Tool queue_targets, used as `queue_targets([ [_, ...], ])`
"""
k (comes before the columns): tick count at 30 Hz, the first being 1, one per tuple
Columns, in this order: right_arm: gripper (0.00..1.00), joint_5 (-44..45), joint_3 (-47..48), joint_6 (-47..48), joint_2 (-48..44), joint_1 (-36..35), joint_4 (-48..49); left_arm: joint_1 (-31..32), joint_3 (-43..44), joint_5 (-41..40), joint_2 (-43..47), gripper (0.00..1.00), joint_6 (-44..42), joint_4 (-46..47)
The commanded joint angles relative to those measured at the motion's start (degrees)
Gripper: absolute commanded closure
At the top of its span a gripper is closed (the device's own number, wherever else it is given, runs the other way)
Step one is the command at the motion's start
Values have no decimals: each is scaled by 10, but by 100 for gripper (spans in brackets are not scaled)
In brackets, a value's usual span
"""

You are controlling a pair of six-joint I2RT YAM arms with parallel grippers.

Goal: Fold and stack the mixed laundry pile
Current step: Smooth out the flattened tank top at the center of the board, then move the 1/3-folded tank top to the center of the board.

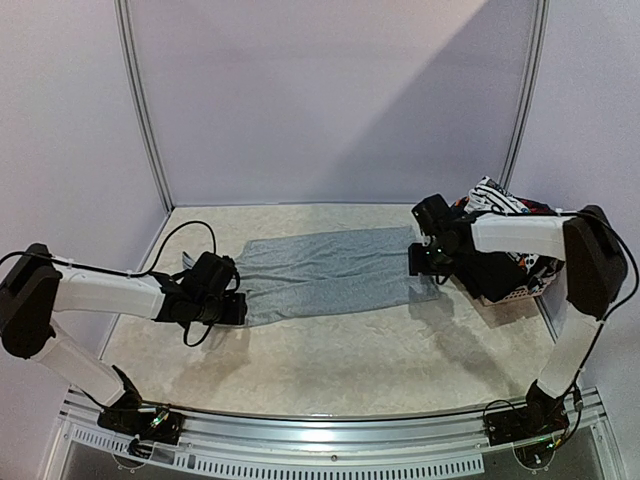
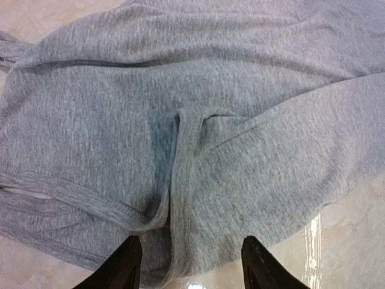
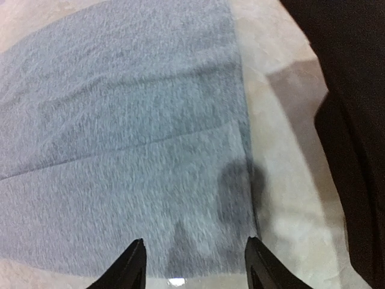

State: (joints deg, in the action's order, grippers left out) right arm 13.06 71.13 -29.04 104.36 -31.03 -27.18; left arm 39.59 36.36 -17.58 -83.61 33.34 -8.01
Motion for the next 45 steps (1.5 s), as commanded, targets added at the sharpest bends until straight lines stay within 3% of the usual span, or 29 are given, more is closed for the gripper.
queue_targets([
  [1,40,14,-105,-27,-76,2,23,5,-24,6,23,41,22,-19],
  [6,38,5,-174,-43,-102,29,50,5,-37,-4,11,37,21,-13],
  [12,41,-22,-173,-39,-78,38,85,5,-46,-14,-10,32,24,-1],
  [20,55,-40,-132,-37,4,41,101,3,-54,-34,-27,32,24,16],
  [23,68,-49,-130,-38,21,42,102,3,-56,-29,-37,40,20,32],
  [25,79,-53,-133,-40,21,42,102,2,-57,-22,-44,51,16,46],
  [28,98,-56,-141,-41,9,41,93,2,-56,-16,-49,81,8,52],
  [30,100,-58,-154,-43,-8,40,87,1,-55,-24,-37,99,7,34],
  [37,100,-20,-200,-64,-97,-6,18,3,-56,-40,65,100,16,-83],
  [45,100,18,-293,-119,-223,-39,-31,11,-33,-39,89,100,60,-187],
])
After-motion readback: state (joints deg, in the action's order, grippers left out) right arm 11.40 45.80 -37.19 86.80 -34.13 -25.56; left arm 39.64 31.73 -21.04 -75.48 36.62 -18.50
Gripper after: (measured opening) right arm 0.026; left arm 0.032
